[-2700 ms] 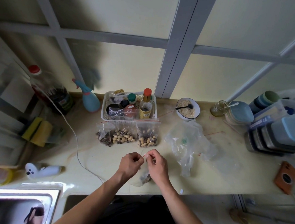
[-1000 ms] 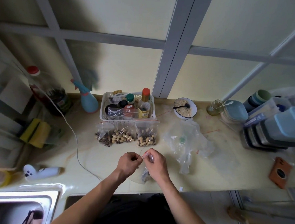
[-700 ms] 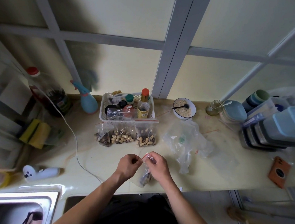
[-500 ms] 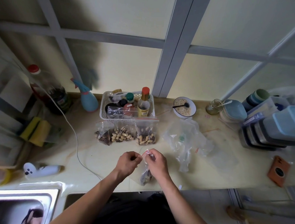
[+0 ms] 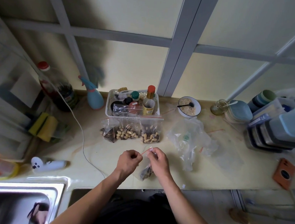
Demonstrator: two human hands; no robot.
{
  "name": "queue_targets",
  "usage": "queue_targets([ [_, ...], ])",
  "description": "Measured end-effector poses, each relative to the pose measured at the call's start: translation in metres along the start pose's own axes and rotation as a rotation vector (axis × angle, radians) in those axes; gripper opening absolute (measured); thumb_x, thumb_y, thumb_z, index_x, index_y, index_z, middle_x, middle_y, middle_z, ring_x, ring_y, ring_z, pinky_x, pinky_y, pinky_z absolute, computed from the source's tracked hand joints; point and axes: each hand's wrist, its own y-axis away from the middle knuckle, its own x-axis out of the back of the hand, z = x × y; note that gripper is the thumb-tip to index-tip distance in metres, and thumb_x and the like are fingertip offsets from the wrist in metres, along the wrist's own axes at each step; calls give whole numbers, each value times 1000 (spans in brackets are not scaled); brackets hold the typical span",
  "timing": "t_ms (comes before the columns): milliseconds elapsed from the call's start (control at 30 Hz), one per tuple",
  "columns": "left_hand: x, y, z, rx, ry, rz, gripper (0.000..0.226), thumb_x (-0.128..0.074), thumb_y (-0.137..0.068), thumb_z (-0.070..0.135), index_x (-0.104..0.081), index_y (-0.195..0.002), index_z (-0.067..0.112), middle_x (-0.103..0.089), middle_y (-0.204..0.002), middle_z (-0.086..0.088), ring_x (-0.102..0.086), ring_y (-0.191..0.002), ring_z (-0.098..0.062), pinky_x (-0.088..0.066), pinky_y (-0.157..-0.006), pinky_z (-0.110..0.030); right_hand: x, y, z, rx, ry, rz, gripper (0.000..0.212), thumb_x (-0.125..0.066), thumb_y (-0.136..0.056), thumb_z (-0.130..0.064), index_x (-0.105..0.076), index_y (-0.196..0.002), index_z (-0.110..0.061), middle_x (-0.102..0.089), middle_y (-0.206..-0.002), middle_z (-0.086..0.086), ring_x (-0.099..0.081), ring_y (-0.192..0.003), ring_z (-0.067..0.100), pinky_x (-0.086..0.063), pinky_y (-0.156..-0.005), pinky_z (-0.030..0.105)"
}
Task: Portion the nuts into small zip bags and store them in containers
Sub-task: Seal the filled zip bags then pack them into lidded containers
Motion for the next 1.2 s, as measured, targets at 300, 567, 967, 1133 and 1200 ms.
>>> queue_targets([
  [300, 9, 6, -9, -62, -49, -47, 17, -66, -91, 26, -70, -78, 16, -72, -74, -2, -68, -69, -16, -48, -61, -23, -1, 6, -5, -55, 5, -180, 12, -70, -94, -26, -73, -83, -21, -71, -68, -10, -61, -61, 0, -48, -64, 22],
  [567, 9, 7, -11, 5, -56, -9, 18, -66, -90, 30, -70, -76, 19, -73, -71, 1, -71, -69, -16, -50, -62, -23, -13, 6, -9, -21, 290, -34, 16, -68, -90, -34, -73, -89, -18, -73, -83, -8, -67, -81, 12, -51, -73, 24],
  [967, 10, 8, -9, 22, -27, -9, 15, -64, -89, 25, -69, -76, 19, -71, -70, 1, -70, -71, -19, -48, -58, -19, -10, -4, -10, -46, 333, 81, 16, -68, -93, -31, -72, -92, -16, -68, -81, -6, -62, -77, 16, -42, -66, 24],
  [1133, 10, 7, -5, 38, -7, 5, 17, -62, -92, 26, -70, -81, 16, -73, -73, 0, -69, -65, -7, -43, -53, -14, -4, -10, -12, -68, 327, 114, 16, -68, -93, -29, -72, -95, -14, -64, -80, -6, -60, -77, 15, -39, -68, 22],
  [1200, 11, 7, -6, 45, -4, 16, 17, -62, -93, 25, -70, -81, 16, -73, -73, 0, -68, -64, -6, -43, -52, -13, -1, -13, -11, -80, 322, 129, 16, -68, -93, -28, -73, -95, -13, -63, -79, -7, -59, -77, 16, -39, -68, 22],
])
